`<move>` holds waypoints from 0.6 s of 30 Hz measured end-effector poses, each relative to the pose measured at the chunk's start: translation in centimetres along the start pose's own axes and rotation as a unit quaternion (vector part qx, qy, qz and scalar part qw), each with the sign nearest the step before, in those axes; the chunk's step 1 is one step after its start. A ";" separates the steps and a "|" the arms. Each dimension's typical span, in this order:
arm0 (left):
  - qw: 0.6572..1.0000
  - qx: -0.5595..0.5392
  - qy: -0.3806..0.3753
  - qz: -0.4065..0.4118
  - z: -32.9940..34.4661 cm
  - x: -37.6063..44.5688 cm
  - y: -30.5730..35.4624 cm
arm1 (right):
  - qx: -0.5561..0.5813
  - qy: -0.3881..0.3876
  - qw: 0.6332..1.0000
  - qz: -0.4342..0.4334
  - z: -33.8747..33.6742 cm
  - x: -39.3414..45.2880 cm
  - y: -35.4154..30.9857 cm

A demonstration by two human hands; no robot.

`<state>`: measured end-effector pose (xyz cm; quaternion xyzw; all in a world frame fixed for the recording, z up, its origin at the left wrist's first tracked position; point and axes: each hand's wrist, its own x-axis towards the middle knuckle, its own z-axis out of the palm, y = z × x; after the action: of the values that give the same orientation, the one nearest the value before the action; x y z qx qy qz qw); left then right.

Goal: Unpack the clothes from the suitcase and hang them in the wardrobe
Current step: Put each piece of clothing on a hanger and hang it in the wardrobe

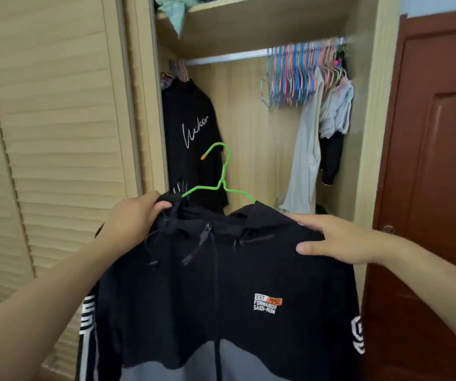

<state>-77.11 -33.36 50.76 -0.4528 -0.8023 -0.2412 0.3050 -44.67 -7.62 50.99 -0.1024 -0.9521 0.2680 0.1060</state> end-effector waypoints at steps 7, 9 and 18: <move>0.997 -0.045 -0.037 0.050 6.6 8.4 -1.3 | 0.103 -0.081 0.991 -0.014 -0.5 0.8 -1.3; 0.996 -0.061 -0.021 0.066 7.9 10.6 -0.8 | 0.157 -0.051 0.986 0.009 -0.9 1.5 -0.4; 0.993 -0.093 0.013 0.078 9.3 25.4 5.1 | 0.137 0.137 0.981 -0.002 -7.7 5.8 0.7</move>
<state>-85.44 -10.05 62.83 -0.5374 -0.7345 -0.2961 0.2898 -48.19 -1.77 57.85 -0.1208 -0.8830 0.3789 0.2493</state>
